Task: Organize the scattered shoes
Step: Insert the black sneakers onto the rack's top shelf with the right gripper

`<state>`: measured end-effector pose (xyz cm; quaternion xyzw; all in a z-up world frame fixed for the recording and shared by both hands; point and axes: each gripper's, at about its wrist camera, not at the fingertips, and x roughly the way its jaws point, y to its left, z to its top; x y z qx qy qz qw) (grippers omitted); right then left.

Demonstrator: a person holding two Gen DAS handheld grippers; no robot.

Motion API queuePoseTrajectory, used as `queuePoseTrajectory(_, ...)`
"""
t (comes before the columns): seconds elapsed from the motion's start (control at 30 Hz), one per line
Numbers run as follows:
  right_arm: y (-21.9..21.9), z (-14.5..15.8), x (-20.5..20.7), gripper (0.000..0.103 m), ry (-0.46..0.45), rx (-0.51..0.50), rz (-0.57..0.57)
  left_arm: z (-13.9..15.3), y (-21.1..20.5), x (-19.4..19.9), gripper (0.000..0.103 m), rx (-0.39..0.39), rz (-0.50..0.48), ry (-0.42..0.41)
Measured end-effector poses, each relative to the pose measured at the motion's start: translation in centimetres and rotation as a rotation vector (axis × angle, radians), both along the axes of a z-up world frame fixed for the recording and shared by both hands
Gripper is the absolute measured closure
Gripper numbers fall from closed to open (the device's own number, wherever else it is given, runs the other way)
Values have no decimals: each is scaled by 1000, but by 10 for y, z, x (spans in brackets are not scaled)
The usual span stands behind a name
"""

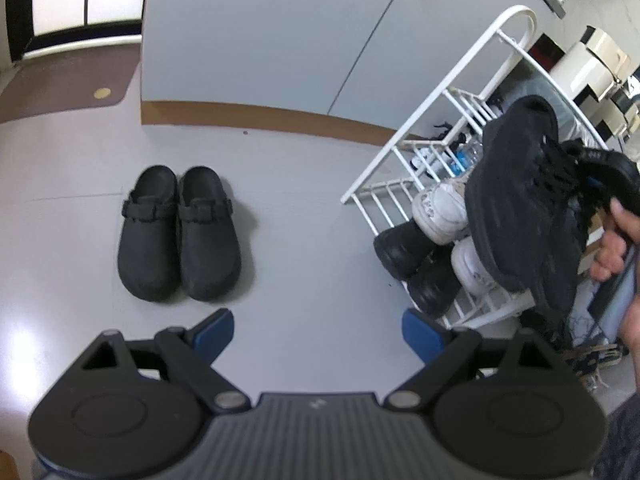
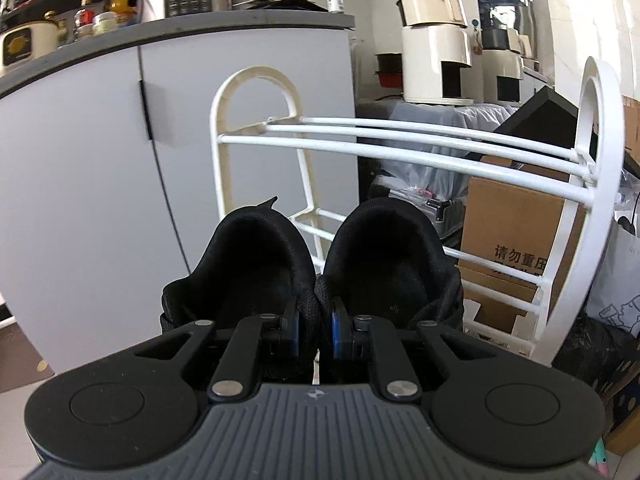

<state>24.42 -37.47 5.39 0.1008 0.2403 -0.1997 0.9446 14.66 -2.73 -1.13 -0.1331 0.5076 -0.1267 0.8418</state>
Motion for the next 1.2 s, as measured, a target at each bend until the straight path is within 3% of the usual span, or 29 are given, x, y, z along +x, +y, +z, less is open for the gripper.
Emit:
queuePoseTrajectory(0.27,-19,-4,21,87,-22,28,-62,-7,3,5,10,-2,4,15)
queuePoseTrajectory(0.57,-37,-6,49,87,-18,33,-121,-10,26,16,11,11,88,14)
queuePoseTrajectory(1.2,-95,-6,82,87,-29,25,-352,-2,26,17,11,-47,90,6)
